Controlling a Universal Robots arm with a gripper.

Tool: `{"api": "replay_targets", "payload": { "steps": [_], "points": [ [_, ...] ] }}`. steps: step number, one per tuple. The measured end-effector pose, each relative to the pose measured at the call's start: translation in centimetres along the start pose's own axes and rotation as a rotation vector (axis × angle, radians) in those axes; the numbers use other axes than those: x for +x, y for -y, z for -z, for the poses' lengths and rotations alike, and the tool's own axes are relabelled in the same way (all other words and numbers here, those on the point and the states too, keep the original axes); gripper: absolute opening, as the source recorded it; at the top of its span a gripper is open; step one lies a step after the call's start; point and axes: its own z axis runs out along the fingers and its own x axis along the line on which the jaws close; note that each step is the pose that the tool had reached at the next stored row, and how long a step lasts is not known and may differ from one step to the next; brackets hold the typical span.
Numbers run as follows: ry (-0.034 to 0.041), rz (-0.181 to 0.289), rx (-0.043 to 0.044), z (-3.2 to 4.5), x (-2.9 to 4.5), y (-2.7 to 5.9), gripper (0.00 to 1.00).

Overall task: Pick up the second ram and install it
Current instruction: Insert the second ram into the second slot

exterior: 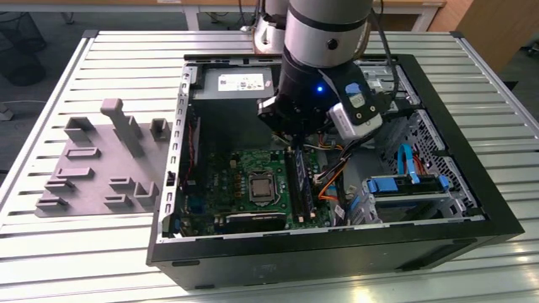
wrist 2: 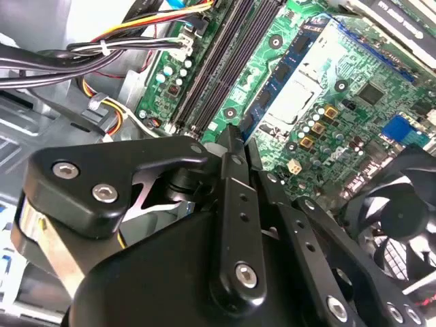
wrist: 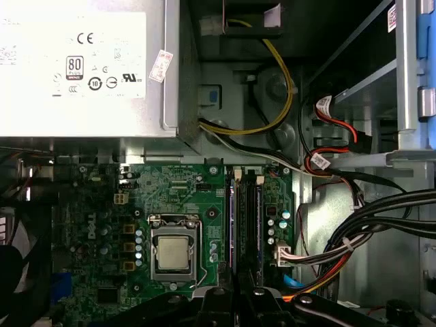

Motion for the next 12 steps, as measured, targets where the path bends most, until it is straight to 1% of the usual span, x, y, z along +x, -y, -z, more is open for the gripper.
{"api": "replay_targets", "payload": {
  "steps": [10, 12],
  "points": [
    [0.0001, -0.003, 0.0, -1.77, -0.02, 0.19, 0.14],
    [0.0001, -0.003, 0.0001, -1.56, -0.02, 0.18, 0.14]
  ]
}}
